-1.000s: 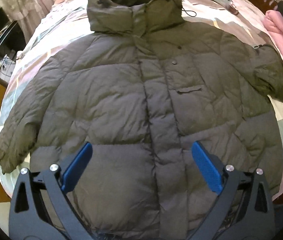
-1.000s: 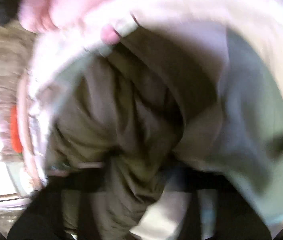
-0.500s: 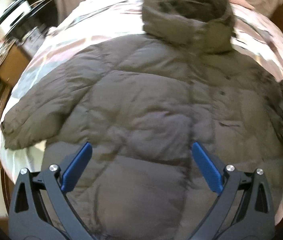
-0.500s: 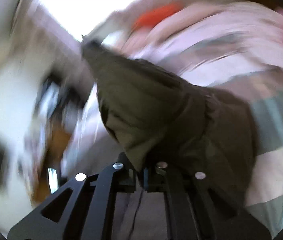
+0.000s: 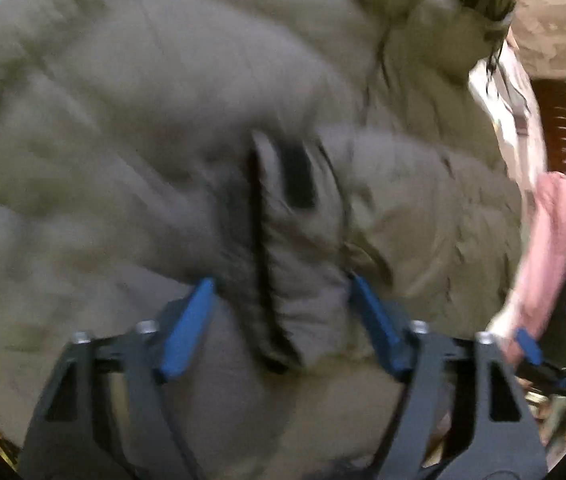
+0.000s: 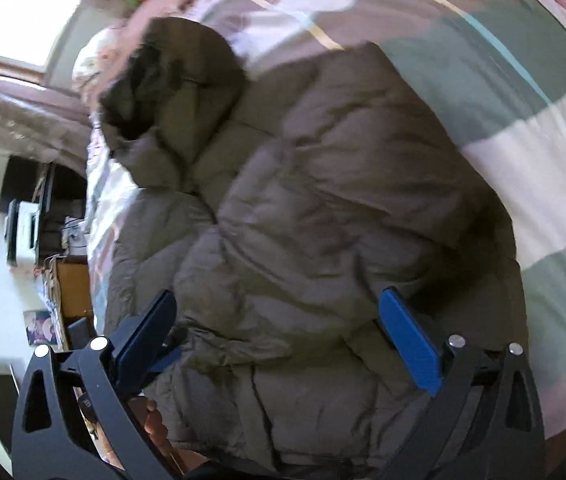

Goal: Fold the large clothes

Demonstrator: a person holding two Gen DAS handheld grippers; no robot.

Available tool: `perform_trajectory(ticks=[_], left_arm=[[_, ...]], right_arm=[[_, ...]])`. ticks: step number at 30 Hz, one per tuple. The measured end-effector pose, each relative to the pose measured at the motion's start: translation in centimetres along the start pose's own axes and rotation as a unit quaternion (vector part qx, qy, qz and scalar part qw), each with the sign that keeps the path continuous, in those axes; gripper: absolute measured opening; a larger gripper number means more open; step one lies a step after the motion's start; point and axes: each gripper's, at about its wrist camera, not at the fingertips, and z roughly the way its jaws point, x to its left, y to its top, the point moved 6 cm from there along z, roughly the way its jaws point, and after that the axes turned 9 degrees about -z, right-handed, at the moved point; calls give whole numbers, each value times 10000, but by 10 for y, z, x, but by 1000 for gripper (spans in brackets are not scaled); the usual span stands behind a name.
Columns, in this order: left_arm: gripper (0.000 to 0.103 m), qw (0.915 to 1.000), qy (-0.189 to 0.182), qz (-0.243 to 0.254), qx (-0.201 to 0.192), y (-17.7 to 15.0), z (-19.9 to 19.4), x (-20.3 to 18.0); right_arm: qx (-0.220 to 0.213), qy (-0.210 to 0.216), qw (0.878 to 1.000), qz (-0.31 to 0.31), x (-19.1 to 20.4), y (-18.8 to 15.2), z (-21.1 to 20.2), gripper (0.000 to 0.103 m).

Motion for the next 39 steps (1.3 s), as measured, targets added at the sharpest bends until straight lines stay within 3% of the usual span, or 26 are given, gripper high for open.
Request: perform_trajectory(ticks=[2, 4, 6, 8, 11, 12, 15, 16, 18, 19, 20, 21, 22, 23, 26, 29, 30, 31, 32, 33, 34, 36, 39], left_arm=[[25, 9999, 106, -7, 5, -2, 12, -2], [11, 9999, -84, 57, -129, -1, 11, -13], [9, 9972, -57, 348, -655, 7, -4, -30], [8, 9840, 166, 803, -1585, 21, -32, -52], [8, 9597, 343, 924, -2632, 38, -63, -68], [8, 9579, 378, 920, -2694, 42, -65, -71], [9, 9704, 391, 827, -2237, 41, -38, -66], [10, 9724, 508, 864, -2109, 42, -29, -66], [13, 9709, 864, 997, -1997, 44, -17, -70], [16, 9698, 983, 1039, -1974, 41, -11, -72], [18, 9691, 1049, 1052, -1969, 41, -8, -71], [20, 9689, 1055, 1040, -1981, 43, -9, -69], [21, 9694, 1024, 1016, -1985, 44, -10, -67], [20, 9712, 942, 976, -1959, 45, -10, -66], [19, 9723, 981, 982, -1883, 43, -7, -64], [20, 9657, 1204, 1175, -1978, 40, -9, -63], [21, 9632, 1238, 1251, -2029, 39, -15, -64], [35, 9602, 1258, 1287, -2135, 39, -22, -65], [60, 9562, 1284, 1291, -2292, 40, -31, -65], [71, 9511, 1311, 1254, -2499, 41, -42, -62], [78, 9467, 1292, 1157, -2715, 44, -53, -58], [79, 9535, 1048, 951, -2660, 47, -60, -51], [79, 9778, 330, 515, -2005, 48, -47, -42]], right_arm=[[21, -5, 10000, 30, 0, 5, 3, 101], [-12, 4, 10000, -3, -5, 3, -7, 101], [-125, -216, 9996, -159, 4, 20, 5, 101], [-321, -663, 9966, -359, -1, 37, 15, 101], [-468, -765, 9955, -313, -18, 50, 26, 101], [-466, -617, 9967, -258, -22, 56, 40, 101], [-163, 334, 9992, 171, -26, 52, 67, 101], [72, 756, 9964, 373, -24, 47, 82, 101], [451, 984, 9921, 636, -24, 39, 111, 101], [521, 867, 9923, 709, -27, 37, 120, 98], [509, 687, 9934, 770, -33, 37, 126, 87], [276, 407, 9952, 849, -44, 43, 125, 46], [130, 190, 9962, 844, -49, 48, 121, 13], [-107, -99, 9965, 819, -59, 57, 111, 11], [-314, -619, 9924, 1020, -78, 62, 96, 11], [96, -895, 9922, 859, -75, 54, 96, 13], [175, -898, 9922, 848, -72, 52, 95, 24], [188, -813, 9929, 851, -66, 50, 90, 41], [77, -689, 9943, 809, -57, 50, 83, 51], [-78, -651, 9953, 717, -52, 53, 74, 67], [-302, -721, 9955, 539, -43, 56, 64, 71], [-592, -1033, 9927, 191, -31, 63, 51, 78], [-442, -1251, 9907, 288, -35, 64, 57, 81]])
